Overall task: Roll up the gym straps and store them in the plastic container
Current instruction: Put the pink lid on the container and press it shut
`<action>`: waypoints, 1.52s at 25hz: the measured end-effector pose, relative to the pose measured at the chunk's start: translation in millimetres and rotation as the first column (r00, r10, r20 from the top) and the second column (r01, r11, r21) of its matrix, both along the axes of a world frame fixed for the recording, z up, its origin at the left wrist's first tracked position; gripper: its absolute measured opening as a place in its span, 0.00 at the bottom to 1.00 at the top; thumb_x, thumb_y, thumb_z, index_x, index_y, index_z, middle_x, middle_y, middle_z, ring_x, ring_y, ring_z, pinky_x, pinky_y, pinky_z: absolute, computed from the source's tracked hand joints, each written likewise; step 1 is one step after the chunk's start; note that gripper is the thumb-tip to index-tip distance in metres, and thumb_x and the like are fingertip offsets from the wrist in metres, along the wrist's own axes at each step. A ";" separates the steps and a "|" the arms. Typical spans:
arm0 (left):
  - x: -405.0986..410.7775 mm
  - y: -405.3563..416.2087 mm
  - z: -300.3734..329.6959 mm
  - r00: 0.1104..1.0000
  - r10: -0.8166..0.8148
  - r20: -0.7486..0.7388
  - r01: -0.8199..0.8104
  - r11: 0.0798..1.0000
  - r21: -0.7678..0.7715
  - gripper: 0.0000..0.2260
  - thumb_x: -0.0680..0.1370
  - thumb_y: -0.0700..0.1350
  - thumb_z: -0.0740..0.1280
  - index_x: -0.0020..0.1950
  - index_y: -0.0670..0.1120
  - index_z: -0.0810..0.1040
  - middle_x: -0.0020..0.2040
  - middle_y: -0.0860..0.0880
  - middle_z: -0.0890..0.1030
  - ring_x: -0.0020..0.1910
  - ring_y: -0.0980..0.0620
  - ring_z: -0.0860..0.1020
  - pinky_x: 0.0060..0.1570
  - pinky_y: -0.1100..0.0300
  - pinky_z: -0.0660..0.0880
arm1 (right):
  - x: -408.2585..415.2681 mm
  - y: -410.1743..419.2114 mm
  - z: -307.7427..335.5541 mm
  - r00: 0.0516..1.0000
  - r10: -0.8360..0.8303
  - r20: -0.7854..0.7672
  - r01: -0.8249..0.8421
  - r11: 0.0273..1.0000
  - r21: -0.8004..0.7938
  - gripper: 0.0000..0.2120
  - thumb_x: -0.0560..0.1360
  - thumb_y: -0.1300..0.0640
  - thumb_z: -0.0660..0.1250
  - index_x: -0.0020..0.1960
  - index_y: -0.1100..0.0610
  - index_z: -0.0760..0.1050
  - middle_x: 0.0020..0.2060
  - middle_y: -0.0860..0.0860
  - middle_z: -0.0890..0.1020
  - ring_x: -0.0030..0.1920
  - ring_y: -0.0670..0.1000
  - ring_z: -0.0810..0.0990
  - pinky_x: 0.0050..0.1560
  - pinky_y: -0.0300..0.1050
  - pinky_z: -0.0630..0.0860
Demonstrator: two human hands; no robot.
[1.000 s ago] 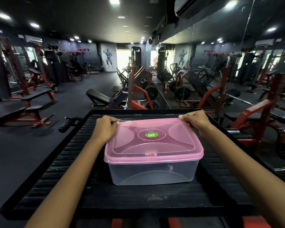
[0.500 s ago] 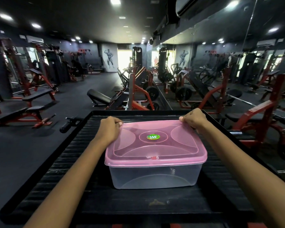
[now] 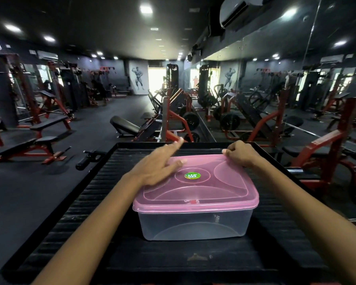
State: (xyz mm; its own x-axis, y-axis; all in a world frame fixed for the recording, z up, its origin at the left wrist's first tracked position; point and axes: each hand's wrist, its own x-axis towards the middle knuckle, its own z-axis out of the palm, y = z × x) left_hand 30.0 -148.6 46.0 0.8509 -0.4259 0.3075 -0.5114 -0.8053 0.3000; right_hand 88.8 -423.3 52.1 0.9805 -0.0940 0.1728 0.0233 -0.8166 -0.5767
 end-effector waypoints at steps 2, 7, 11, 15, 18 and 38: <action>-2.1 -10.2 -0.4 0.985 -0.085 -0.148 0.104 0.986 0.132 0.35 0.74 0.71 0.48 0.78 0.59 0.48 0.79 0.56 0.51 0.78 0.54 0.49 0.75 0.40 0.46 | -0.3 3.5 -6.2 1.000 -0.008 0.006 0.008 0.999 -0.053 0.19 0.80 0.46 0.59 0.53 0.61 0.79 0.55 0.62 0.80 0.56 0.62 0.78 0.52 0.47 0.72; -1.4 -10.1 -1.6 0.977 -0.062 -0.204 0.119 0.952 0.282 0.40 0.69 0.75 0.44 0.78 0.60 0.47 0.79 0.60 0.46 0.78 0.57 0.44 0.75 0.45 0.40 | 17.0 17.9 -9.8 0.997 -0.031 -0.069 0.018 0.983 -0.180 0.23 0.82 0.47 0.51 0.62 0.64 0.73 0.64 0.66 0.74 0.63 0.65 0.73 0.62 0.55 0.70; -2.5 -12.1 -1.6 0.977 -0.056 -0.208 0.118 0.948 0.296 0.38 0.70 0.73 0.44 0.78 0.60 0.45 0.78 0.61 0.45 0.78 0.58 0.42 0.75 0.44 0.39 | 31.2 22.5 -7.0 0.980 -0.014 -0.198 0.012 1.000 -0.012 0.18 0.82 0.61 0.51 0.63 0.70 0.73 0.64 0.67 0.74 0.64 0.63 0.74 0.61 0.48 0.70; -2.0 -12.7 -1.5 0.974 -0.052 -0.219 0.120 0.944 0.306 0.36 0.72 0.71 0.46 0.78 0.60 0.45 0.78 0.62 0.44 0.77 0.59 0.42 0.76 0.44 0.39 | 36.7 17.4 -4.9 0.961 0.049 -0.271 -0.050 0.999 0.002 0.16 0.78 0.69 0.53 0.59 0.73 0.75 0.61 0.67 0.77 0.61 0.62 0.76 0.58 0.47 0.67; -2.4 -13.8 -1.0 0.975 -0.052 -0.217 0.119 0.943 0.312 0.36 0.72 0.71 0.46 0.78 0.60 0.45 0.78 0.62 0.44 0.77 0.59 0.42 0.76 0.45 0.39 | 39.4 16.4 -7.1 0.966 0.065 -0.250 -0.059 0.998 0.029 0.15 0.76 0.70 0.54 0.58 0.73 0.75 0.61 0.67 0.77 0.61 0.62 0.77 0.59 0.47 0.69; 52.6 -134.0 11.0 0.977 -0.191 -0.092 0.178 0.975 -0.135 0.11 0.78 0.40 0.65 0.59 0.45 0.81 0.55 0.45 0.83 0.53 0.50 0.81 0.59 0.52 0.76 | -37.3 -31.4 -2.2 0.953 0.204 0.223 -0.208 0.978 -0.003 0.06 0.74 0.57 0.72 0.49 0.56 0.84 0.38 0.48 0.83 0.34 0.37 0.78 0.41 0.33 0.74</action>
State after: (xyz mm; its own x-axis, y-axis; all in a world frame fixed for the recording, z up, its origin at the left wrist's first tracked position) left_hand 82.5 -282.6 56.9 0.7911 -0.5424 0.2828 -0.6087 -0.6522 0.4517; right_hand 51.5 -454.7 49.9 0.9164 0.1003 0.3875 0.3186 -0.7687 -0.5546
